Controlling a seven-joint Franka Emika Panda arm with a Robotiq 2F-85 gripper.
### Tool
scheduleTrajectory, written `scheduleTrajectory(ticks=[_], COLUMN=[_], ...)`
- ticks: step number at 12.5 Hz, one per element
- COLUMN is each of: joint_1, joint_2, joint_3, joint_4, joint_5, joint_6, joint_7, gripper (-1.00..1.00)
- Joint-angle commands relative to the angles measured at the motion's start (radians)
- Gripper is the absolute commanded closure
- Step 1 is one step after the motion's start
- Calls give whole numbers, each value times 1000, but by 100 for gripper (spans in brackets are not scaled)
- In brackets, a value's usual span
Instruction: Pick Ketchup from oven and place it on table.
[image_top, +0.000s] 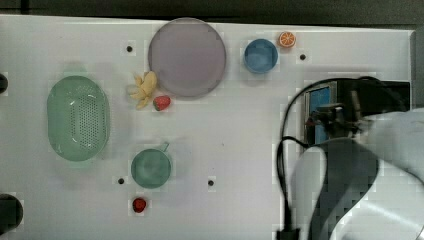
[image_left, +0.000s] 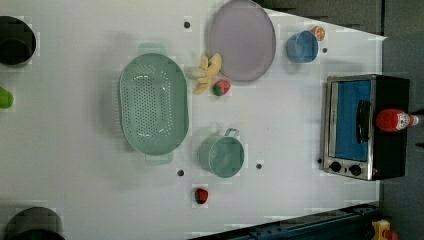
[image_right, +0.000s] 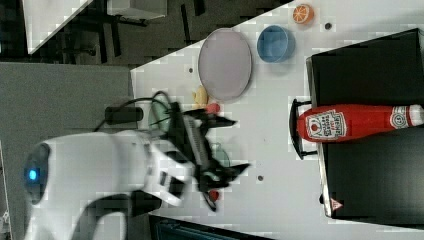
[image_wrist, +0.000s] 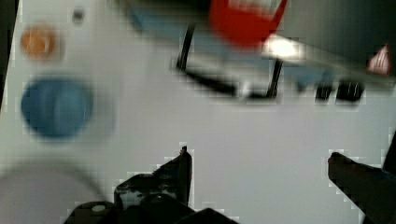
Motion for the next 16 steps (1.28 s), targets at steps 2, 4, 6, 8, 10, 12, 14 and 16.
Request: scheduleTrajectory(ticks=[2,4,6,8,10,12,14,16], joint_1=[-33,-47,-63,-67,-73,-77,-77,-76], joint_2=[117,212,279,332,365,385,385,381], joint_3=[-102,-125,-127,-127,-127,-126,-125,-123], joint_4=[52,92,93,92,90,87,88,94], joint_5=[21,52,145,149,167,203,203,202], joint_6=[168,175,197,263,263,266,269,269], joint_7=[0,3,3,3,3,3,3,2], gripper=[-100,-100,-100,-100,-100,-99,-37,-24])
